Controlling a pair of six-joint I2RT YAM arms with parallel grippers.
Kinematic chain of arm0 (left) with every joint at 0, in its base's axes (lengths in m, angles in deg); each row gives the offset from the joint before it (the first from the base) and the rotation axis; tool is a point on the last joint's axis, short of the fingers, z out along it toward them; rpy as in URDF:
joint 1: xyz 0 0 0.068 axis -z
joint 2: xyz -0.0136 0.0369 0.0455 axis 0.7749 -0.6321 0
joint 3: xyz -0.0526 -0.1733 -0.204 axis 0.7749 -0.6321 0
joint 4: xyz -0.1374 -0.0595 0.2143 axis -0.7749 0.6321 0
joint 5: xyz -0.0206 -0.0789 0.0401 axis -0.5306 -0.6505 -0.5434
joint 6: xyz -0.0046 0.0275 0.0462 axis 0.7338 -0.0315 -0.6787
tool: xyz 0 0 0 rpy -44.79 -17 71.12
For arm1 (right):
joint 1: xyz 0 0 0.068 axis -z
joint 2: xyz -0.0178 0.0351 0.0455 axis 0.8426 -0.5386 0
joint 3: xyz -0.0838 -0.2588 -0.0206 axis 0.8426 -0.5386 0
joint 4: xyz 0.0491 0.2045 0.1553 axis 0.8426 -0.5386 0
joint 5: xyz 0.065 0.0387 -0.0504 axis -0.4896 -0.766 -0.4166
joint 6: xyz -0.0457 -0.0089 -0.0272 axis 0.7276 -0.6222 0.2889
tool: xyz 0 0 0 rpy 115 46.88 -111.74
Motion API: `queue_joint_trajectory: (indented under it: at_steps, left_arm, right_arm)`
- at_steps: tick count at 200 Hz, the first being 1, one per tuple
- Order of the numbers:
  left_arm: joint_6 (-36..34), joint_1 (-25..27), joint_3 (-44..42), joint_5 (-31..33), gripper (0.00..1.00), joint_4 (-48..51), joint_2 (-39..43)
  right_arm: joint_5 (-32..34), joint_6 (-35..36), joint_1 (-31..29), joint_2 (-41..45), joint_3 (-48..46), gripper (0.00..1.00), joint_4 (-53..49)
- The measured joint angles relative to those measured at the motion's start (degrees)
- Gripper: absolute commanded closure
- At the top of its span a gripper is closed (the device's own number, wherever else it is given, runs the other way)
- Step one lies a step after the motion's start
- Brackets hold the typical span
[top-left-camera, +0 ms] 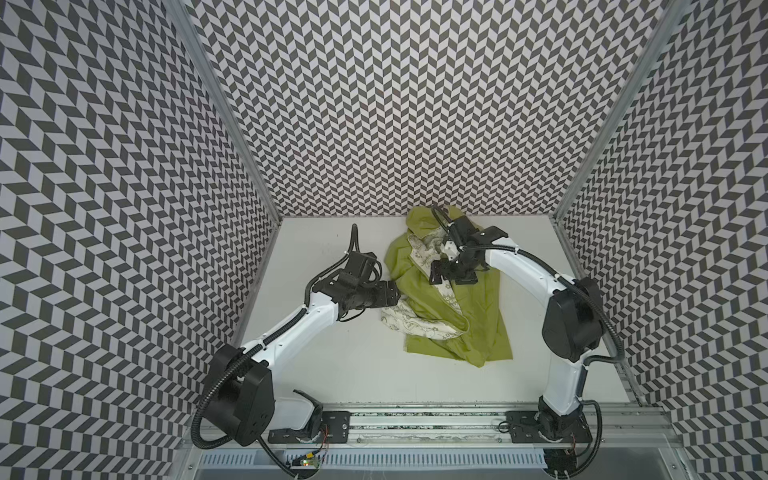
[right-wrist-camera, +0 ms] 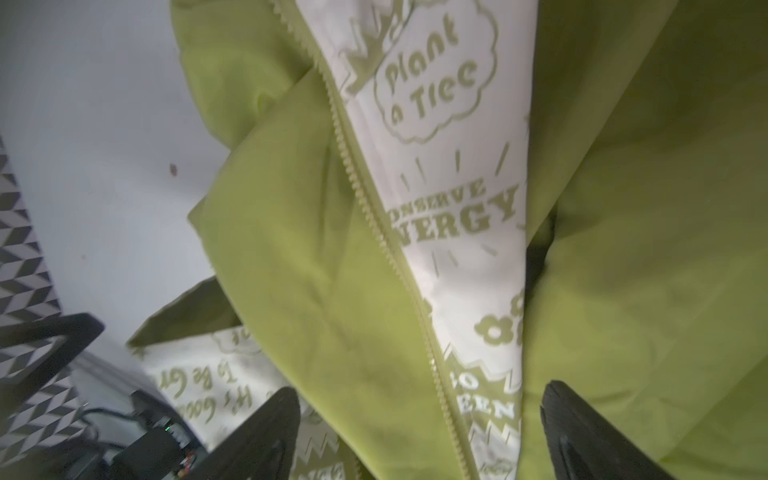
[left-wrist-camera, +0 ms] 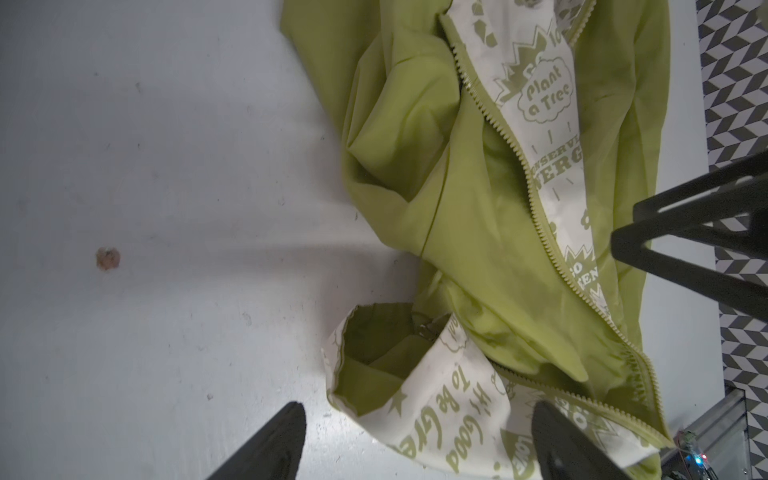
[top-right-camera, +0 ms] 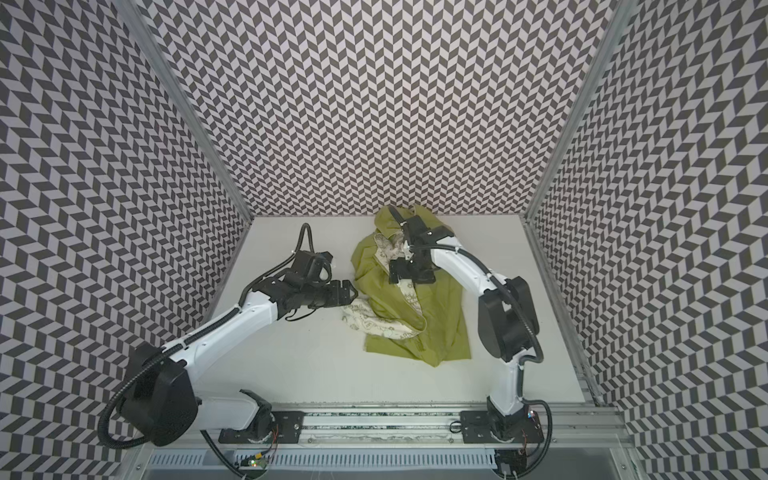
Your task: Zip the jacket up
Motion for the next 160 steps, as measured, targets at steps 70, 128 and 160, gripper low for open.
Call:
queue_joint_trajectory:
  at_steps: [70,128,160]
  left_arm:
    - [-2.6,-0.8,0.3,-10.3,0.41,-4.5,-9.5]
    - [-3.5,2.5,-1.1,-14.9,0.78,-0.9,-3.6]
    - [-3.3,4.0,-1.8,-15.4,0.94,2.6,0.4]
  right_arm:
    - [7.6,2.1,-2.7,-13.5,12.9,0.02,-0.7]
    - [13.4,1.8,-3.1,-18.5,18.9,0.23,-1.7]
    - [14.0,0.7,-3.1,-18.6,20.9,0.53,-0.7]
